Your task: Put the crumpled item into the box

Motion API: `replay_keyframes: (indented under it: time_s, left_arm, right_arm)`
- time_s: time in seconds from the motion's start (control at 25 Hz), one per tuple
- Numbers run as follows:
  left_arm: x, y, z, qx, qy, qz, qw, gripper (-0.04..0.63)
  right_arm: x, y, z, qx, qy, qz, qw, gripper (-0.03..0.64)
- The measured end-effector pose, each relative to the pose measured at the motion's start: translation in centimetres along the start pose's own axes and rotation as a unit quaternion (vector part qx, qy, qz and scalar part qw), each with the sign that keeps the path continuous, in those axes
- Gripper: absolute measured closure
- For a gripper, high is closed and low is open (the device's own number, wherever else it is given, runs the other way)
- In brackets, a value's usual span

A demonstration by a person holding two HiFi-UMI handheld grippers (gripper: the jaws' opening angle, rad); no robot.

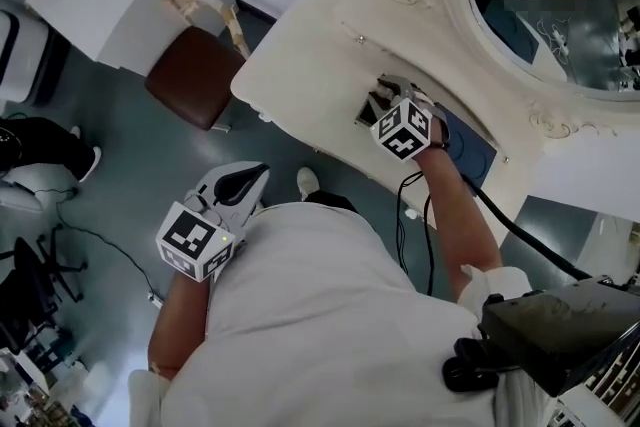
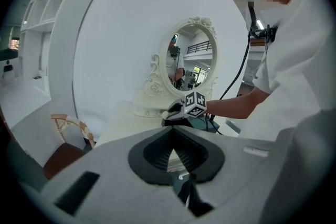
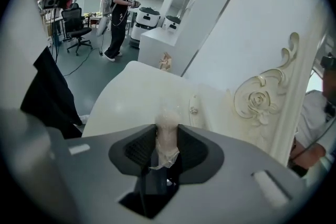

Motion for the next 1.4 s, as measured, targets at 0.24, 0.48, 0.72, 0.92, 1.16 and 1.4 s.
replay_keyframes:
  time_s: [0.24, 0.48, 0.72, 0.92, 1.16, 1.4]
  left_arm:
    - [1.8, -0.8, -1.0, 0.012, 0.023, 0.005, 0.9996, 0.594]
    - [2.5, -0.9, -1.7, 0.010, 0.021, 0.010, 0.9997, 0.593]
    - [2.2, -0.3, -1.6, 0.001, 0.009, 0.012, 0.9999, 0.593]
    - [1.3, 0.1, -1.2, -0.005, 0.002, 0.012, 0.9999, 0.594]
    - [0.5, 0.3, -0.9, -0.002, 0.006, 0.011, 0.9999, 0.593]
    - [-0.4, 0.6, -0.4, 0.006, 0.021, 0.011, 0.9997, 0.593]
  right_arm:
    - [-0.3, 5.1, 1.0, 0.010, -0.012, 0.042, 0.999, 0.488]
    - [1.7, 7.2, 2.7, 0.002, -0.050, 0.065, 0.997, 0.486]
    - [3.5, 7.2, 3.4, 0.003, -0.079, 0.077, 0.994, 0.482]
    - [4.0, 7.2, 3.7, 0.016, -0.095, 0.088, 0.991, 0.466]
    - [3.7, 7.2, 3.6, 0.046, -0.106, 0.084, 0.990, 0.443]
    - [2.2, 6.6, 3.4, 0.073, -0.090, 0.073, 0.991, 0.437]
Point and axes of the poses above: the fingertips, and each gripper's own axes: x forward along the fingers, z to its left, y out of its underside, the point moved 5 cm from there along -x, backward along the fingers, and after that the axes turned 5 degrees about z, right-handed, at the moved point
